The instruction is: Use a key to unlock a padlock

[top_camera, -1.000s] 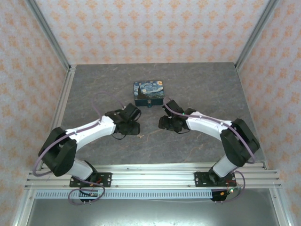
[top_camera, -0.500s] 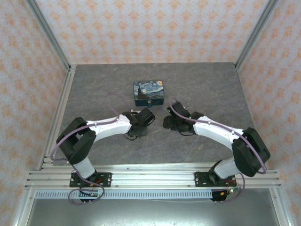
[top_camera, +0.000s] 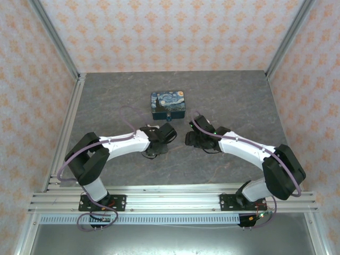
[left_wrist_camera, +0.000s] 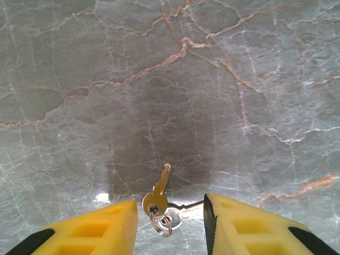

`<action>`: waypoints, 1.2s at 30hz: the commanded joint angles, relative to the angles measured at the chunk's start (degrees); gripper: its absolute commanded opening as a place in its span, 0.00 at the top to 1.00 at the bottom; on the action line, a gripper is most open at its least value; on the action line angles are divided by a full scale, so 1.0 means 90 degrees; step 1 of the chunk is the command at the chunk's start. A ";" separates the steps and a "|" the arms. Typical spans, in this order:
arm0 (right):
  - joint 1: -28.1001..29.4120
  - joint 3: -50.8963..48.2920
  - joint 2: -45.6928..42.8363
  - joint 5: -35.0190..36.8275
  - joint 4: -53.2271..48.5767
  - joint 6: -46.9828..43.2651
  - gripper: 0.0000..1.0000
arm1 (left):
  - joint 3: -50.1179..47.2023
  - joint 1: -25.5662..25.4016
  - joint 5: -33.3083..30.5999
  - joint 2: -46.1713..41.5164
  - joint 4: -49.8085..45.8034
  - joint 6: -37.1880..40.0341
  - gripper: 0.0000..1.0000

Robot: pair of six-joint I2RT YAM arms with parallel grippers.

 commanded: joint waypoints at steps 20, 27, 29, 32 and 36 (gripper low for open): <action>-0.0007 -0.0146 -0.0225 0.0200 -0.0152 -0.0097 0.42 | -0.0596 -0.0181 -0.0134 0.0063 0.0115 -0.0275 0.72; -0.0007 -0.0168 -0.0309 0.0232 -0.0186 -0.0071 0.42 | -0.0687 -0.0187 -0.0180 -0.0025 0.0235 -0.0011 0.81; -0.0007 -0.0176 -0.0329 0.0221 -0.0181 -0.0060 0.42 | -0.0684 -0.0186 -0.0206 -0.0020 0.0234 0.0076 0.85; -0.0006 -0.0190 -0.0349 0.0226 -0.0191 -0.0041 0.42 | -0.0709 -0.0189 -0.0197 -0.0025 0.0280 0.0180 0.90; -0.0007 -0.0239 -0.0399 0.0221 -0.0171 0.0003 0.42 | -0.0800 -0.0187 -0.0176 -0.0118 0.0417 0.0290 0.98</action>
